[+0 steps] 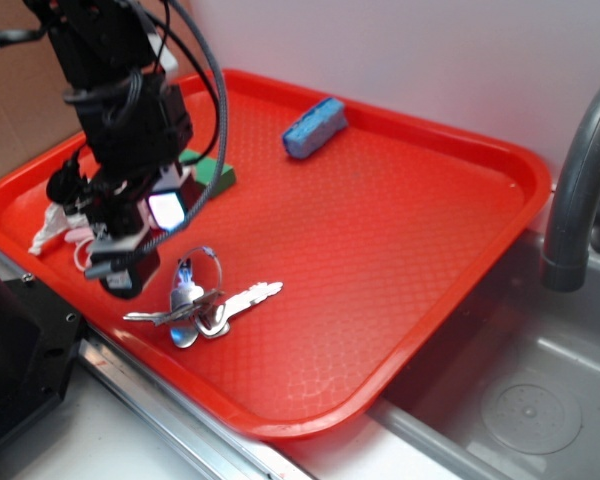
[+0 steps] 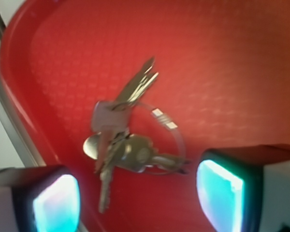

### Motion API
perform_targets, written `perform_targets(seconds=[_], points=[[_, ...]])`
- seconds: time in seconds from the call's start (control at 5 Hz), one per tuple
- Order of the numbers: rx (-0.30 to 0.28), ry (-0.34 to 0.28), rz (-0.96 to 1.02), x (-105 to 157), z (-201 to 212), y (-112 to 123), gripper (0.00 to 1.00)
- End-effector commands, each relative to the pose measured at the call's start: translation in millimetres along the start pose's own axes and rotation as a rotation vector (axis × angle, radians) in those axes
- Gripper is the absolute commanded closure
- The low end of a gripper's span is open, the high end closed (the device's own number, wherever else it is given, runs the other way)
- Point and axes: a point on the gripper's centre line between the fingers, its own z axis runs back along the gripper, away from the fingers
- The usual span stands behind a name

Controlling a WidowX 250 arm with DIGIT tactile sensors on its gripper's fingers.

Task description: Grab the silver keys.

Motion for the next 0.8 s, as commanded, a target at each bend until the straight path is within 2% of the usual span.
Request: perform_targets(seconds=[0.0,0.4,0.6], points=[[0.003,-0.063,-0.125,15,4,21,0.00],[-0.077,0.006,-0.212,16,-29,-7,0.00],[-0.078,0.045,-0.222,18,-39,-13,0.46]])
